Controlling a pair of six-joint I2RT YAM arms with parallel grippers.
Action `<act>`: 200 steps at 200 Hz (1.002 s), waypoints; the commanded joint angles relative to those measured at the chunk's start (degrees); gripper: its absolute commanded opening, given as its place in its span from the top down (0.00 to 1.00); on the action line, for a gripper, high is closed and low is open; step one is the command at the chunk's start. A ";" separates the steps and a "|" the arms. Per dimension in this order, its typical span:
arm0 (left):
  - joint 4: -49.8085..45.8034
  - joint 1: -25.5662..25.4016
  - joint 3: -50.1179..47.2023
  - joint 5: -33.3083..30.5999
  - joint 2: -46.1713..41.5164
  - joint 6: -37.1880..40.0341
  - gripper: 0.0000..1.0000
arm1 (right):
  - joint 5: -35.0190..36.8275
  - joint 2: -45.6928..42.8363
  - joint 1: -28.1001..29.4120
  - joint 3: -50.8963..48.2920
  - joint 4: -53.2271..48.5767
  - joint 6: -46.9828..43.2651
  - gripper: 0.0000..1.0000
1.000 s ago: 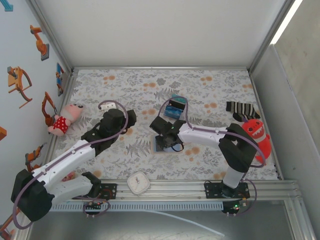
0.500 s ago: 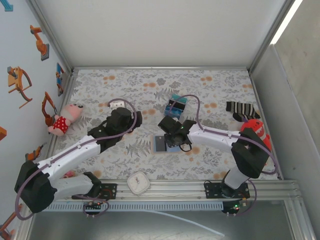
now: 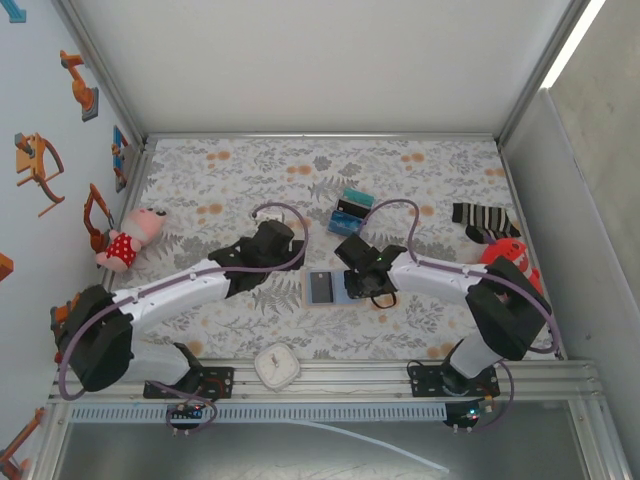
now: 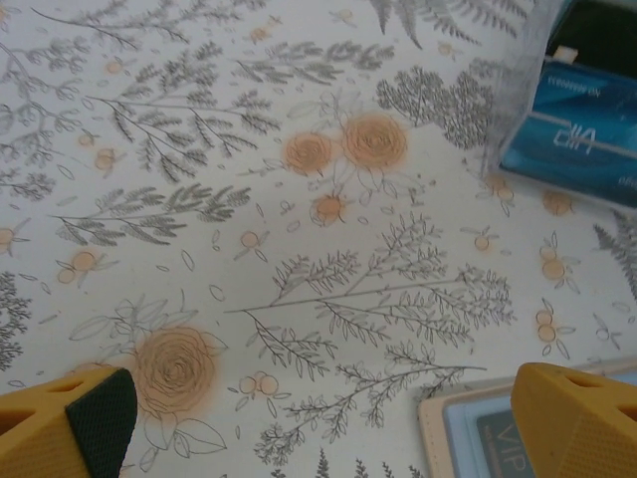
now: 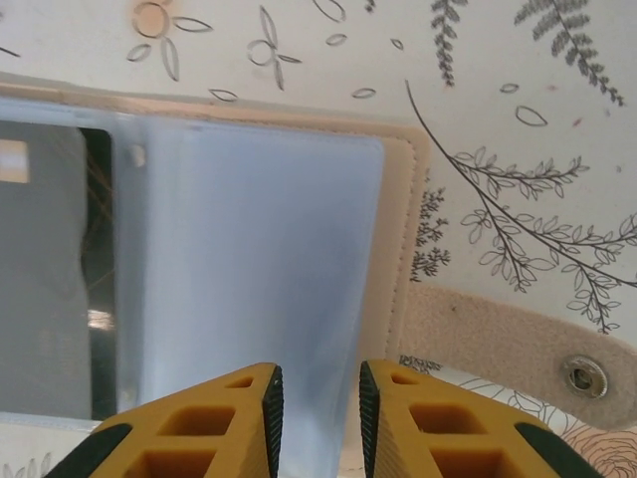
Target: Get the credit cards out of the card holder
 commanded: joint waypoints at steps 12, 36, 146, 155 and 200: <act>-2.59 -2.66 0.56 2.13 2.89 2.05 0.03 | -1.22 -2.63 -1.58 -1.72 0.94 1.61 0.73; -3.18 -4.04 0.36 3.07 4.88 2.49 0.03 | -1.56 -5.63 -2.86 -2.16 0.80 1.52 0.73; -1.12 -4.94 -1.62 8.59 11.79 2.32 0.03 | -18.18 -10.72 -6.18 -6.17 16.23 6.54 0.80; -0.94 -4.96 -2.06 8.68 12.14 1.91 0.03 | -19.70 -9.77 -6.26 -6.54 17.99 7.14 0.80; -0.24 -5.02 -3.47 8.86 12.81 0.94 0.03 | -24.27 -4.84 -6.22 -7.05 23.26 8.47 0.82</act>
